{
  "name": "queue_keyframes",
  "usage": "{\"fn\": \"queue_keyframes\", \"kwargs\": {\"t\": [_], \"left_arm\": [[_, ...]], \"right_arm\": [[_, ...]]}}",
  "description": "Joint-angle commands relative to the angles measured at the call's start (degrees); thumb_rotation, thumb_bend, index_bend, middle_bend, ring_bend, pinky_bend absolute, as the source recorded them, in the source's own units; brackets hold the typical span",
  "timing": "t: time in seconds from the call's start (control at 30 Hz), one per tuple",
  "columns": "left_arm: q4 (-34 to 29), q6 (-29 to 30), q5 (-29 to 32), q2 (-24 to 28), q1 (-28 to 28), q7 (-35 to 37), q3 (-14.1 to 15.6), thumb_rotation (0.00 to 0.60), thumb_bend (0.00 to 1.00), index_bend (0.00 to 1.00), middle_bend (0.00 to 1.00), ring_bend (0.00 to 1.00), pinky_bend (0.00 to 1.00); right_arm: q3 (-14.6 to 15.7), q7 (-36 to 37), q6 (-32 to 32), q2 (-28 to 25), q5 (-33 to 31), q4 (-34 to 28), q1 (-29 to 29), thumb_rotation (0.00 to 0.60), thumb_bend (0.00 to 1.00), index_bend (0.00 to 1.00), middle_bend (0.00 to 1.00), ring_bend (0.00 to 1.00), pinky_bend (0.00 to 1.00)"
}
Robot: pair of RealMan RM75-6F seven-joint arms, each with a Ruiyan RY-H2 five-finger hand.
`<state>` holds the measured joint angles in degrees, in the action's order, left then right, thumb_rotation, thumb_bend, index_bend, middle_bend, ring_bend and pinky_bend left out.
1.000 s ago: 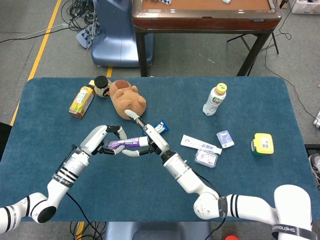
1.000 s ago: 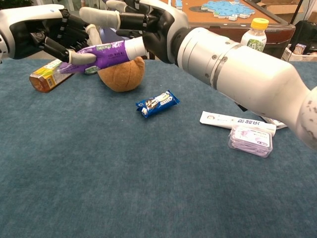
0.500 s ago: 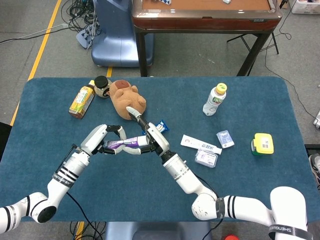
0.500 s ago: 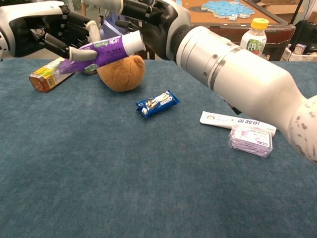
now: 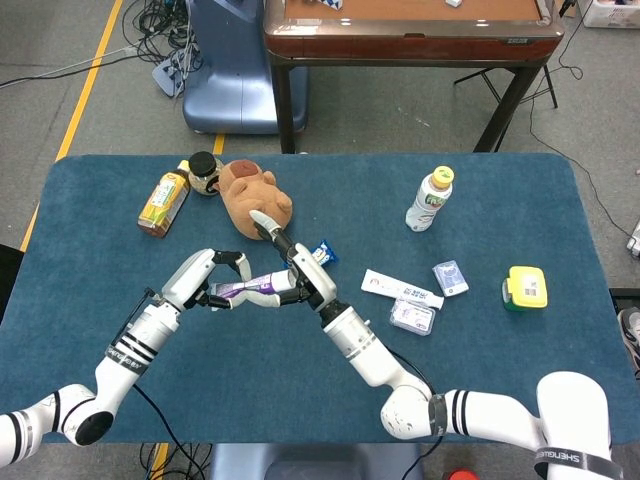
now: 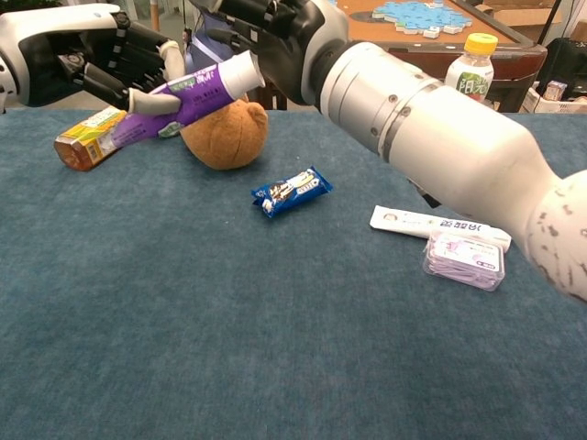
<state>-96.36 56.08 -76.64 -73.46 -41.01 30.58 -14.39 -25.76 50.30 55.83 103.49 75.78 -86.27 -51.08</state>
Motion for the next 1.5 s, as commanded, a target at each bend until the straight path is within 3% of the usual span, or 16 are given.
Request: {"fn": "queue_keyframes", "kwargs": {"t": [0.03, 0.4, 0.63, 0.93, 1.27, 1.5], "left_arm": [[0.01, -0.01, 0.04, -0.04, -0.01, 0.06, -0.04, 0.6, 0.61, 0.57, 0.69, 0.45, 0.35], [1.64, 0.13, -1.93, 0.33, 0.46, 2.47, 0.84, 0.6, 0.61, 0.57, 0.69, 0.45, 0.35], [6.39, -0.64, -5.85, 0.01, 0.02, 5.34, 2.89, 0.6, 0.61, 0.57, 0.69, 0.45, 0.35], [13.56, 1.26, -10.19, -3.83, -0.47, -2.13, 6.09, 0.6, 0.61, 0.57, 0.68, 0.44, 0.35], [24.55, 3.34, -13.88, -11.04, -0.7, -15.92, 9.89, 0.6, 0.6, 0.49, 0.58, 0.4, 0.35], [27.94, 2.69, -13.35, -13.88, -0.62, -17.76, 11.1, 0.6, 0.6, 0.47, 0.57, 0.39, 0.35]], "right_arm": [[0.17, -0.32, -0.06, 0.07, -0.04, 0.05, -0.18, 0.546, 0.0, 0.0, 0.0, 0.0, 0.0], [1.28, -1.5, 1.03, -2.99, 1.1, -1.98, 1.23, 0.546, 0.0, 0.0, 0.0, 0.0, 0.0], [2.32, -4.63, 2.46, -7.45, 2.11, -4.75, 3.27, 0.546, 0.0, 0.0, 0.0, 0.0, 0.0], [3.67, -10.39, 3.96, -16.19, 4.41, -8.93, 6.02, 0.546, 0.0, 0.0, 0.0, 0.0, 0.0], [6.91, -14.89, 6.35, -25.03, 6.07, -12.24, 10.53, 0.545, 0.0, 0.0, 0.0, 0.0, 0.0], [9.1, -15.28, 7.59, -28.53, 6.69, -12.57, 13.04, 0.544, 0.0, 0.0, 0.0, 0.0, 0.0]]}}
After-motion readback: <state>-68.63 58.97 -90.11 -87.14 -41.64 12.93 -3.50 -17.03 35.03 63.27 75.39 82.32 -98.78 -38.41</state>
